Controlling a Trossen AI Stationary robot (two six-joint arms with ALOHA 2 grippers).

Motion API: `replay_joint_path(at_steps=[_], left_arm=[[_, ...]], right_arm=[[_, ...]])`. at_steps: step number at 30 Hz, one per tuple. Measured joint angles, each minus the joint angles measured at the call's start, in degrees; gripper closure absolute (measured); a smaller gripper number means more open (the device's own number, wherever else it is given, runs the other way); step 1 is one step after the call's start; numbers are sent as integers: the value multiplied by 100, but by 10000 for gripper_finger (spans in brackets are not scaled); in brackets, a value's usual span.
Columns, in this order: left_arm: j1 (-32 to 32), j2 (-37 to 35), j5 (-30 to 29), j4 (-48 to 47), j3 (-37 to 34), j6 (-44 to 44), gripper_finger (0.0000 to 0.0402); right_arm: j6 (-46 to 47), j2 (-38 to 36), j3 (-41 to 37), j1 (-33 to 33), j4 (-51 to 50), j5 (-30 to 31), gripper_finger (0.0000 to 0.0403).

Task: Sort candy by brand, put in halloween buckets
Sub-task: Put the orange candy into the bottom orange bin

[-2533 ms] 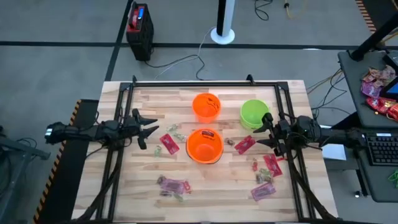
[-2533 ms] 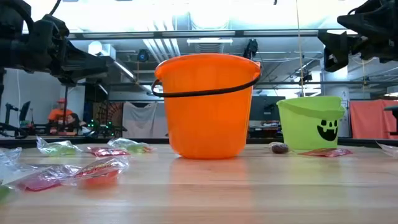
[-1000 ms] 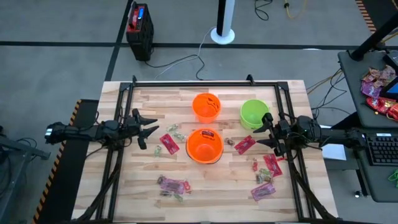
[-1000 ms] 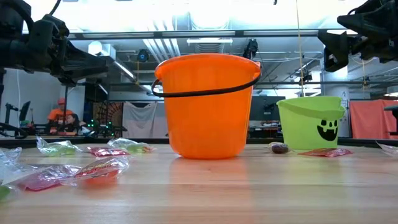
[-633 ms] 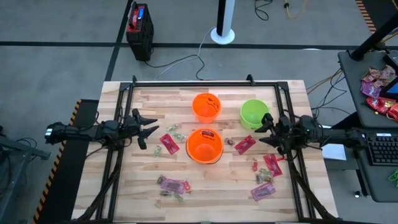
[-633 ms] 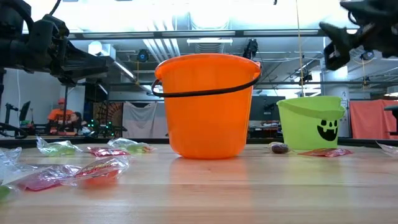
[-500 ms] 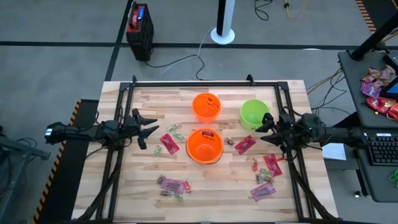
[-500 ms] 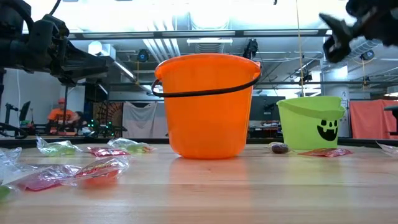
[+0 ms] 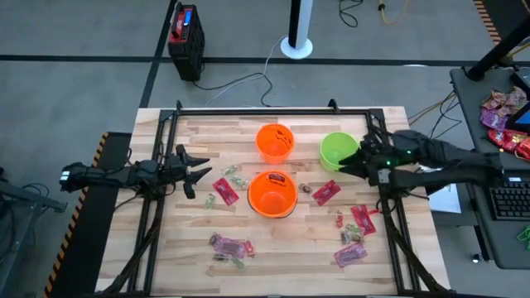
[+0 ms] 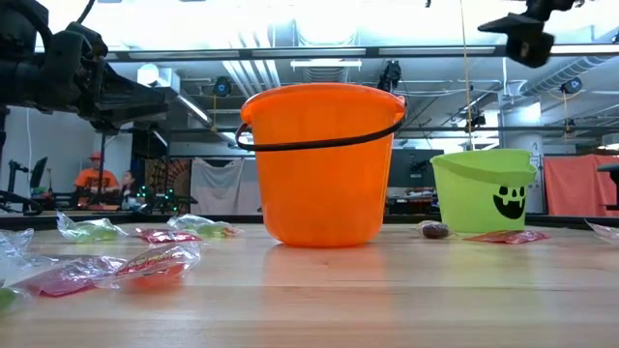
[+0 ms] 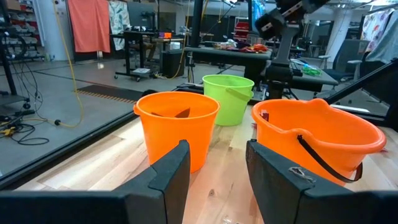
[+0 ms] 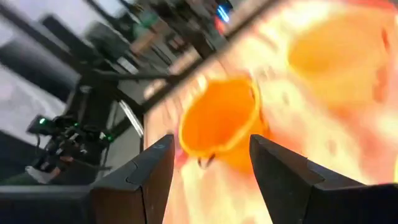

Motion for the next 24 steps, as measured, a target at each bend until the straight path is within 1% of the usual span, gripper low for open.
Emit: replay_joint_path(at_steps=[2, 4, 8, 10, 13, 15, 17, 21, 22, 24], left_arm=[[0, 0, 0, 2, 0, -1, 260], [0, 0, 0, 4, 0, 0, 260], [0, 0, -2, 4, -1, 0, 260], [0, 0, -2, 4, 0, -1, 260], [0, 0, -2, 4, 0, -1, 260], [0, 0, -2, 4, 0, -2, 261], [0, 0, -2, 4, 0, -1, 260], [0, 0, -2, 4, 0, -54, 260], [0, 0, 4, 7, 0, -368, 260], [-2, 0, 50, 138, -2, -1664, 260]], right_arm=[[708, 368, 450, 33, -665, -2, 202], [1227, 743, 854, 121, -1187, -6, 202], [1840, 1435, 1658, 346, -2104, -6, 202], [2357, 1793, 2060, 443, -2780, -13, 202], [2852, 2312, 2644, 614, -3963, -15, 202], [2785, 2569, 2978, 713, -4578, -14, 202], [2438, 2805, 3191, 794, -4952, -10, 202], [1671, 3107, 3376, 865, -4997, 4, 202], [1503, 3151, 3398, 863, -5003, 5, 202], [1215, 3243, 3410, 863, -4994, 8, 202]])
